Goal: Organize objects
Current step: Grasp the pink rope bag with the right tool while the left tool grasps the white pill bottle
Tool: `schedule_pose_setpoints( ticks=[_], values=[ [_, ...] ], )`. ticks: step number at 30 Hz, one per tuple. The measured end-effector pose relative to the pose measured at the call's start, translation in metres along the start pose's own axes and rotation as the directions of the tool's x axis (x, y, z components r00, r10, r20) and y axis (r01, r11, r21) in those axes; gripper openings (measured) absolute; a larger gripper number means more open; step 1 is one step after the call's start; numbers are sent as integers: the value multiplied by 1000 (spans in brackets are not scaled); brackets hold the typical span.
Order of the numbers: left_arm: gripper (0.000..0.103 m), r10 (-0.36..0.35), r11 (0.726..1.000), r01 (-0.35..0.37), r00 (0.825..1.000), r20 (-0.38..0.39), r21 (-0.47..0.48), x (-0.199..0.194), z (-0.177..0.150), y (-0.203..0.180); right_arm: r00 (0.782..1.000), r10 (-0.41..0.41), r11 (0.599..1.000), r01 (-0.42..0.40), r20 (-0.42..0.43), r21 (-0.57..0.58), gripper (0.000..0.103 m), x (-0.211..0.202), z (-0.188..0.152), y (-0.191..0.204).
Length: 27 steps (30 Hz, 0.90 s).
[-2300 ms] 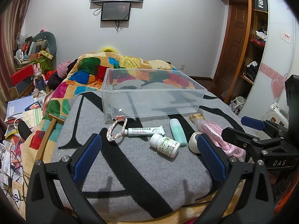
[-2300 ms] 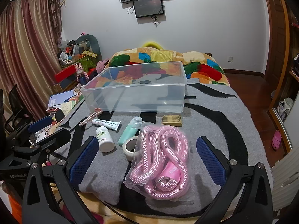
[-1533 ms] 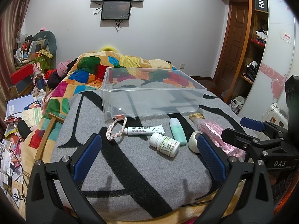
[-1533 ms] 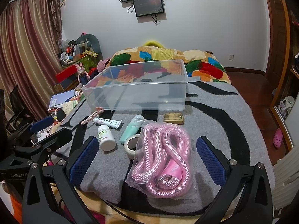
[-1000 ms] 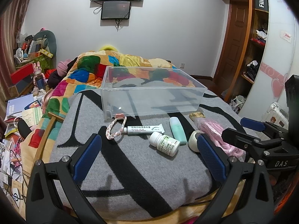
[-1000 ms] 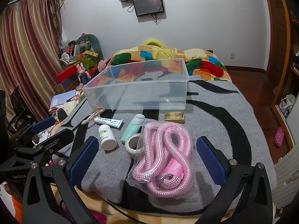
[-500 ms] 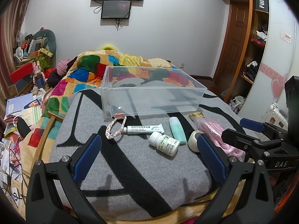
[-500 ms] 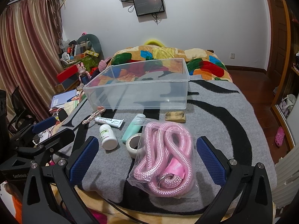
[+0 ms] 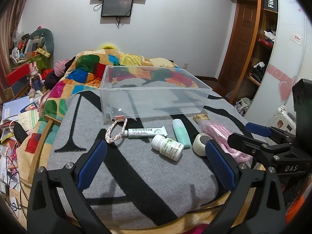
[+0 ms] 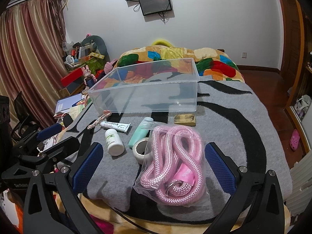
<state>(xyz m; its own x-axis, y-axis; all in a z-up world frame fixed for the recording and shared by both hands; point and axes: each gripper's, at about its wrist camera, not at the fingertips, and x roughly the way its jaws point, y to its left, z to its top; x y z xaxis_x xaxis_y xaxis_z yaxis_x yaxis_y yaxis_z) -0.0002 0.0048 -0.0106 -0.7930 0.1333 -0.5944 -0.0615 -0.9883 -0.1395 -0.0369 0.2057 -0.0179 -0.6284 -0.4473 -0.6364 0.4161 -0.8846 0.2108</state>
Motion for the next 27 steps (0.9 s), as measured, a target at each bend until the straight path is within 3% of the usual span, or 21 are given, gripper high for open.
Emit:
schedule_pose_setpoints(
  ticks=[2,5,14,17,20,23,27],
  values=[
    [86,-11,1000,11,1000,-19,3,1,2,3,1000,-2,1000,2,-11,2,101,1,0,-3],
    [84,-32,999,32,998,-48,-4,9,1,4,999,-9,1000,9,-38,3,91,7,-1,-10],
    [79,-78,997,81,986,-149,18,53,0,-1,992,6,998,2,-127,65,75,32,-6,-35],
    [71,-68,996,76,982,-177,37,67,-2,-7,990,23,996,-11,-141,89,72,37,-8,-41],
    [54,-64,996,74,978,-200,43,75,-6,-10,989,32,995,-19,-144,94,68,39,-9,-43],
    [54,-53,997,62,983,-174,45,72,-10,-10,990,36,996,-25,-134,87,59,38,-9,-43],
    [54,-34,997,42,991,-131,60,61,-9,-10,993,44,996,-34,-112,88,55,32,-9,-44]
  ],
)
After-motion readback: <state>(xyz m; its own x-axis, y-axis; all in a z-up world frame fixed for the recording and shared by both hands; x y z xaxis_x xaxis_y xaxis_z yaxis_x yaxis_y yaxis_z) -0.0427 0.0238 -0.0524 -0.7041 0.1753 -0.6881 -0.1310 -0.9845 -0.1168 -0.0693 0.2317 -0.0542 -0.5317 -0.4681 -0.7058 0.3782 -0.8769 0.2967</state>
